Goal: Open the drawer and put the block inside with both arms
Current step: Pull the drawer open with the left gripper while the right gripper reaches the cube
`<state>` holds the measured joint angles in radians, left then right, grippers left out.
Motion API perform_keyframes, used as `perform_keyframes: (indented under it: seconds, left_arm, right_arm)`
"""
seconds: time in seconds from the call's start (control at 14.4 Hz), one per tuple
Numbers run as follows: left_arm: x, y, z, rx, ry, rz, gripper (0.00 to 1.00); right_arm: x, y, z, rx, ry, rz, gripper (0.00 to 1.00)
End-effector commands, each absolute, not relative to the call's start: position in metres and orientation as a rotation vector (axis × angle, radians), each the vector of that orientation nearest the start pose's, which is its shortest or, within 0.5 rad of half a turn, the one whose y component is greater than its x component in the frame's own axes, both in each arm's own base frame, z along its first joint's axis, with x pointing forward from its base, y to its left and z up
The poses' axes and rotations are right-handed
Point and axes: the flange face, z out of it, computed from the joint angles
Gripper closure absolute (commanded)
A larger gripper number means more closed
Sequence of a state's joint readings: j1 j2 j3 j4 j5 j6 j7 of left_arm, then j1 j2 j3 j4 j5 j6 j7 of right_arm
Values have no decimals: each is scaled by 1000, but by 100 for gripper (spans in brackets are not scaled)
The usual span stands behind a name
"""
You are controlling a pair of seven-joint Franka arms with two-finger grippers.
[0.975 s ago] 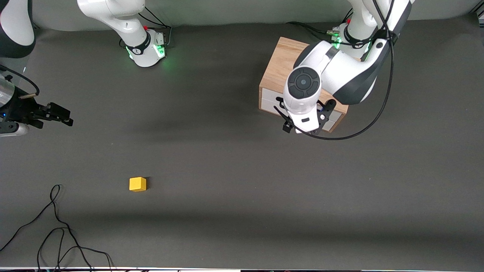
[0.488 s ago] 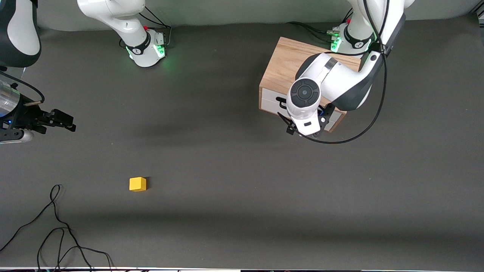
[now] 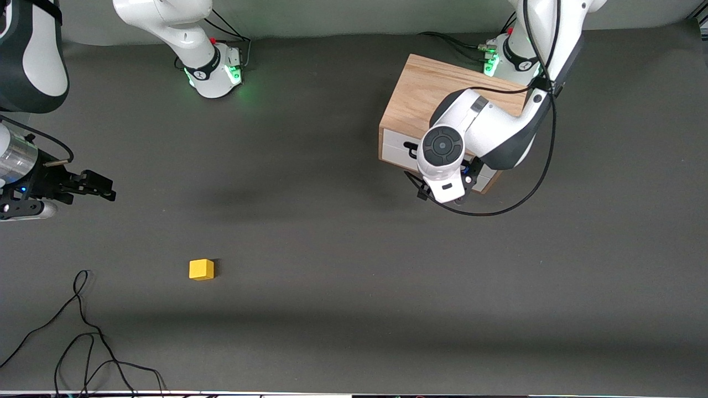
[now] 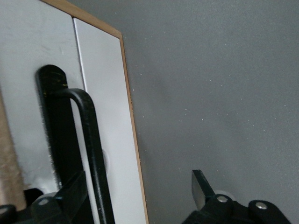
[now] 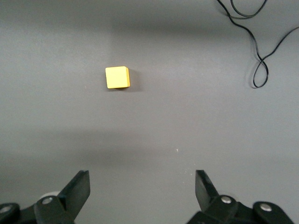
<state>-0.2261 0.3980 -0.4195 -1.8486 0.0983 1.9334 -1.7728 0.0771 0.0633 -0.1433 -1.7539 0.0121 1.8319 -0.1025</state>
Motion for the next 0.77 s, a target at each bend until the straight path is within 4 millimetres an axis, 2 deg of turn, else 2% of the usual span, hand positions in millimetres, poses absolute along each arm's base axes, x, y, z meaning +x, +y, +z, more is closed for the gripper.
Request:
perform_keyframes:
  seconds: [0.0,0.35,0.7]
  left_arm:
    - [492,-349,301,-2466,-1517,224,0]
    - [494,-349,298,-2466,-1518,230,0]
    - [502,-353,298,-2492,-1532,220,0]
  right_arm:
    - [596,-33,516,-3106,-29,-47,0]
    - [612,-27,494,-3112,-42,-44,0]
    - [630,-14,460,-3121,-58,-53,0]
